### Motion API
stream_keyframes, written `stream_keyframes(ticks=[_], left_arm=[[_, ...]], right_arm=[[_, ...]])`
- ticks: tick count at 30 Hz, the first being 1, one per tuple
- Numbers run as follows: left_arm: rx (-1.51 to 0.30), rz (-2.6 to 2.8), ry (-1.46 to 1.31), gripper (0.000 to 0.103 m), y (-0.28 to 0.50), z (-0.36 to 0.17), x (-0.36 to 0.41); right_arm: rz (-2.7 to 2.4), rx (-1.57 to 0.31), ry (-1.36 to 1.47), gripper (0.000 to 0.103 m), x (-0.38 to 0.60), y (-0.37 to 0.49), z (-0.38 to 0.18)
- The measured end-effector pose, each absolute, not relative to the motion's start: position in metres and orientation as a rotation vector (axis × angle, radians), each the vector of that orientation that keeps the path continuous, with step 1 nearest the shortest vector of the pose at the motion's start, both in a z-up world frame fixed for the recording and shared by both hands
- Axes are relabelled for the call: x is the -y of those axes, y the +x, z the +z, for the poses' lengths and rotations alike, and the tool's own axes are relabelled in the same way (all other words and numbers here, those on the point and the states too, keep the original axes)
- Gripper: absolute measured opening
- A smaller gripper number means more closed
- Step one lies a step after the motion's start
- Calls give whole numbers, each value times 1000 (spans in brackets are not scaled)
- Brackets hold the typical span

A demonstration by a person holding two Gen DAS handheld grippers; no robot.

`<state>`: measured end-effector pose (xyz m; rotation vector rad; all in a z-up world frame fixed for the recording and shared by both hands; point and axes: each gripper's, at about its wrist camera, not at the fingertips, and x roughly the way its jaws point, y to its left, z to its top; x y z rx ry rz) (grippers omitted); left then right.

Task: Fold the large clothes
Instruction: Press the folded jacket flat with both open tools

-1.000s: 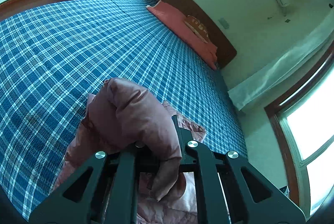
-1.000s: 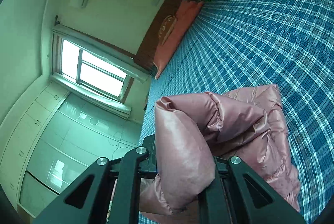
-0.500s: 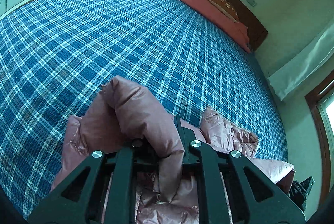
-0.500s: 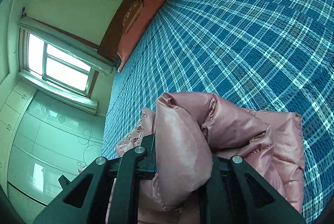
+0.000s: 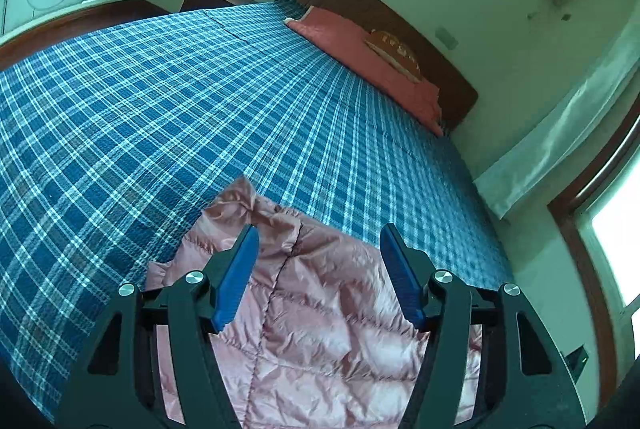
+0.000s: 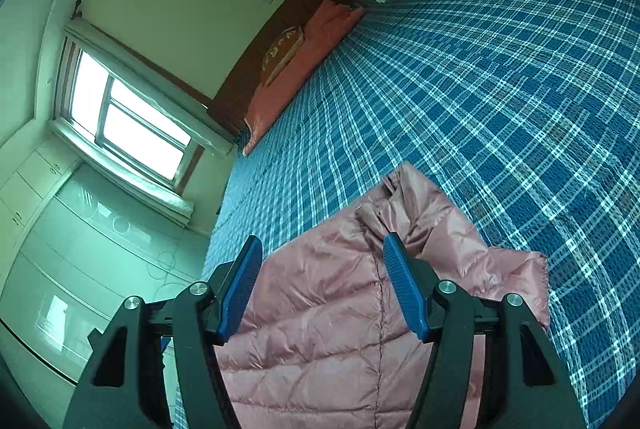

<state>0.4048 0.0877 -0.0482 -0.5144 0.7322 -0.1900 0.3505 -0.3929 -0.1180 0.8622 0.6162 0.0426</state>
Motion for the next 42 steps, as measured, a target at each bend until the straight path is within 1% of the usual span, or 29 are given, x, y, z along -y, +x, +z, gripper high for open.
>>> stream_keyframes(ticks=[7,12,17,19,22,24,27,29,30,32,35,37,42], left_arm=[[-850,-128,-304,62,417,-82,-54],[-874,-27,-161,62,440,-104,-33],[-951,34,-82,62,461,-134,-21],[-962,38,-37,63,468,-146,-15],[-953,54,-8,63,474,-151,-10],[-952,58,-1,60,472,-143,-10],[-902,40,-77,60,463,-124,-19],[-887,68,-69,60,466,-125,-25],[-910,81,-56,60,471,-132,-28],[-969,66,-75,64,481,-150,-30],[-956,73,-37,67,488,-157,-23],[-955,81,-13,67,490,-156,-20],[-967,49,-107,67,474,-139,-43]], right_arm=[[-19,-798,589,61,333,409,-135],[-43,-839,395,61,298,448,-138],[-90,-905,260,61,277,470,-160],[-90,-936,251,61,274,475,-175],[-99,-935,234,61,272,477,-177],[-97,-937,231,61,275,473,-168],[-138,-890,230,61,286,469,-152],[-200,-906,186,61,296,474,-156],[-209,-929,187,61,301,476,-162],[-182,-950,251,62,312,480,-178],[-188,-930,248,65,314,480,-181],[-183,-922,259,65,318,478,-178],[-207,-893,315,66,342,447,-154]])
